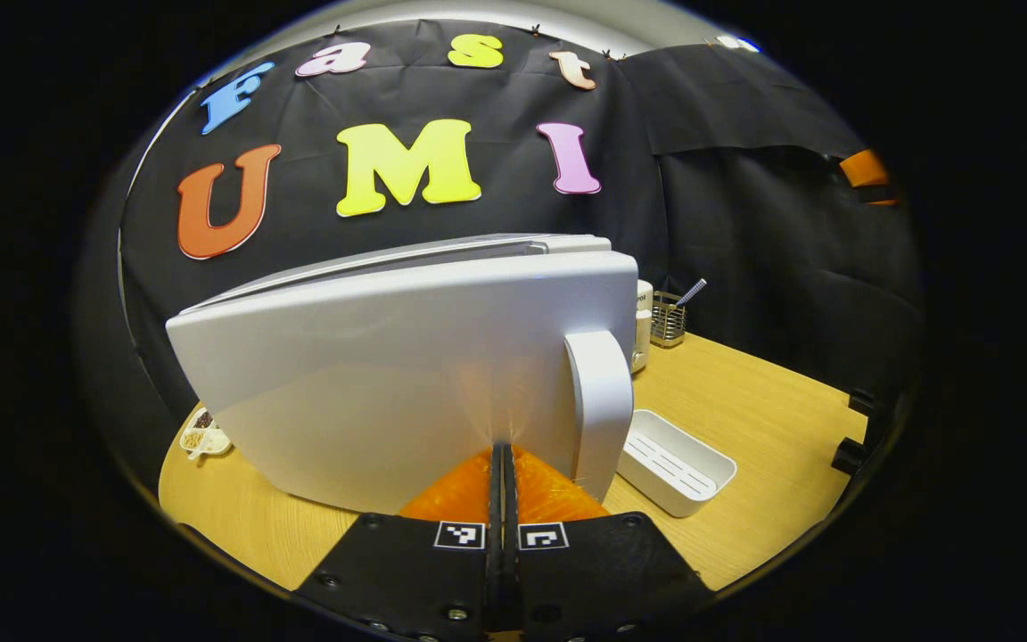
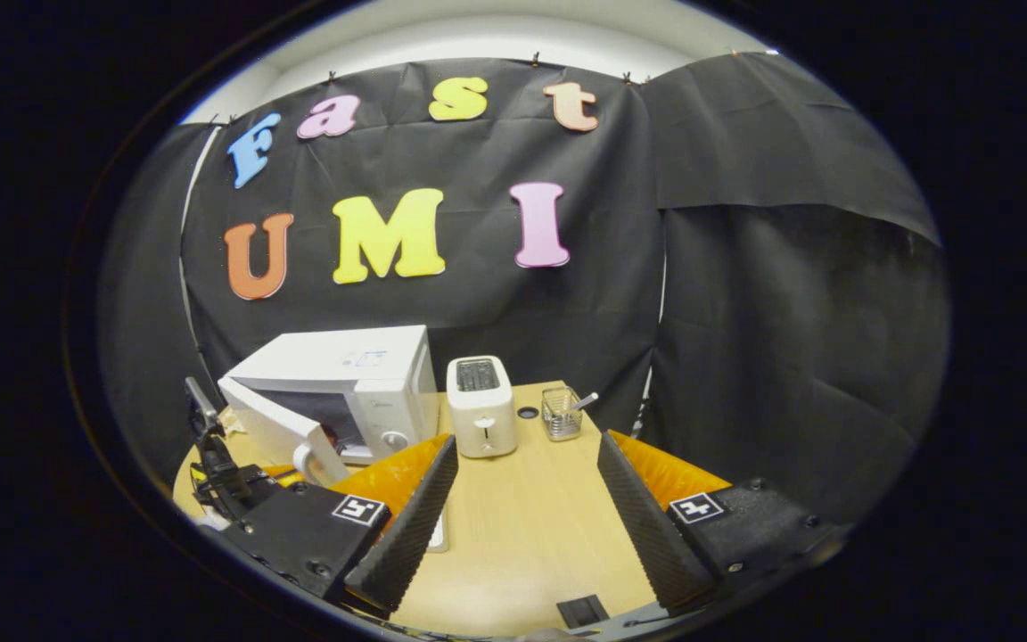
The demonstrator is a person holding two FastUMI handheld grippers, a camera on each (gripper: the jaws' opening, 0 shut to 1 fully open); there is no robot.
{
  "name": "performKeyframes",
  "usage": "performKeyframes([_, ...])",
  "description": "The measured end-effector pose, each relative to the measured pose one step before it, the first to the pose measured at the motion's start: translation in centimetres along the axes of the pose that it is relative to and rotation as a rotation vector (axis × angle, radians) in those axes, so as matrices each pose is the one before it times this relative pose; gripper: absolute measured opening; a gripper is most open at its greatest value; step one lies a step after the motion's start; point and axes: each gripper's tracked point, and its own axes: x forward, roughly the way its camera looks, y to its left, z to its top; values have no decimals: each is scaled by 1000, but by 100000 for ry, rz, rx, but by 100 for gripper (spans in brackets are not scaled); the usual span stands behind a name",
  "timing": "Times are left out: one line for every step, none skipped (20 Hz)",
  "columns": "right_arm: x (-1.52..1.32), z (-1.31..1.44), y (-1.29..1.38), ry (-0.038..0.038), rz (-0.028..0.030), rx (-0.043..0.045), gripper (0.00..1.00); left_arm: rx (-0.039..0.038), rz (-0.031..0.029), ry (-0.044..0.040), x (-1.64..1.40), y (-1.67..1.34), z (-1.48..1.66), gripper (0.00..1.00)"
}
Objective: Open the microwave oven with the left hand, put the food in, and close the microwave oven.
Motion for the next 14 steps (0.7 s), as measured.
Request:
performKeyframes([172,-73,-230,394,-345,300,100,-460,-149,-285,585,-166,197,0])
performKeyframes([47,2,-127,258,-87,80,100,-371,323,-355,599,-68,267,0])
performKeyframes([338,84,-205,207,-333,-1,100,-776,271,-234,602,39,250,0])
performKeyframes([107,19,-98,211,-94,24,100,-889,353,-161,559,-12,181,0])
performKeyframes([230,78,-31,-150,-83,-203,100,-1055,435,-20,555,39,152,0])
performKeyframes([212,171,-125,54,-506,-75,100,-1163,-218,53,545,-44,122,0])
performKeyframes([229,-111,58,301,419,497,100,-743,13,276,477,1,-1,0])
performKeyframes([238,-158,55,598,239,647,91,-402,862,-96,454,347,246,0])
performKeyframes([137,41,62,211,283,489,100,-787,705,-170,504,229,180,0])
performKeyframes([86,104,-15,-347,118,217,100,-708,394,-63,504,149,166,0])
performKeyframes([177,-17,49,262,348,-122,100,-290,829,52,425,211,125,0])
performKeyframes([244,-72,126,368,300,-341,100,-136,638,-234,488,138,203,0])
performKeyframes([119,167,118,-41,330,-43,100,-370,645,-435,468,85,226,0])
performKeyframes([29,40,62,204,249,-139,100,-531,800,-122,488,172,144,0])
